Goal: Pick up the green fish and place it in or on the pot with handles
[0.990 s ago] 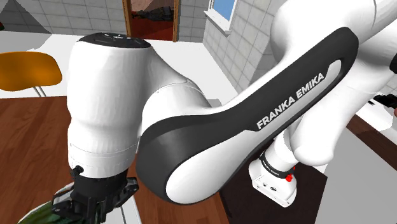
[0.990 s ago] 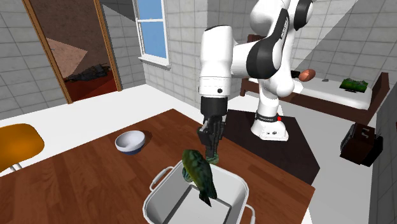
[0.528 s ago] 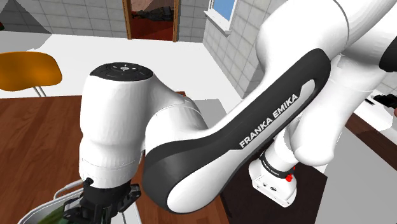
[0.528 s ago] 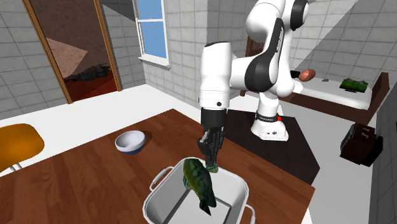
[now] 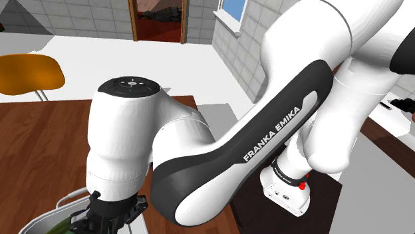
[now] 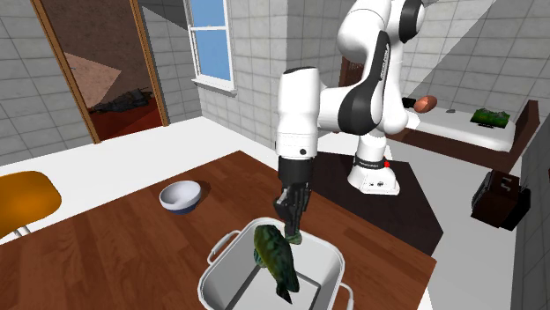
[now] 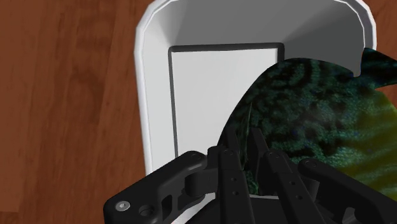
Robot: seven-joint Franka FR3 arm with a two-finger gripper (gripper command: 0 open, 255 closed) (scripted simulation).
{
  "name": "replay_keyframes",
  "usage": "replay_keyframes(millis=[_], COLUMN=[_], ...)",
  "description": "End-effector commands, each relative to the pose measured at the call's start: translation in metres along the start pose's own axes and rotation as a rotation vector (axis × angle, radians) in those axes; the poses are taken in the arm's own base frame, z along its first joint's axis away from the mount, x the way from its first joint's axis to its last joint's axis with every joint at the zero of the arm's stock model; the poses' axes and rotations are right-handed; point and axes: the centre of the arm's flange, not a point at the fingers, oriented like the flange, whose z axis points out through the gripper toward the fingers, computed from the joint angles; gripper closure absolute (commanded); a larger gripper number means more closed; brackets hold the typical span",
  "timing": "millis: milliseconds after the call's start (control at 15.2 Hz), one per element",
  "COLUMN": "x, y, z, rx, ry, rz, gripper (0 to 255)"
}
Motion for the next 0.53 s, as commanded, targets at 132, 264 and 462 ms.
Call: replay_keyframes(millis=[132, 264, 462], x=[-0.0001, 0.0, 0.0], y=[-0.0001, -0.0001, -0.0001], z=[-0.0002, -0.0002, -0.0001], rx=[0.001, 0.001, 0.001], ry=[0.0, 0.0, 0.0], rz=[0.0, 0.0, 0.0], gripper=[0, 0, 0])
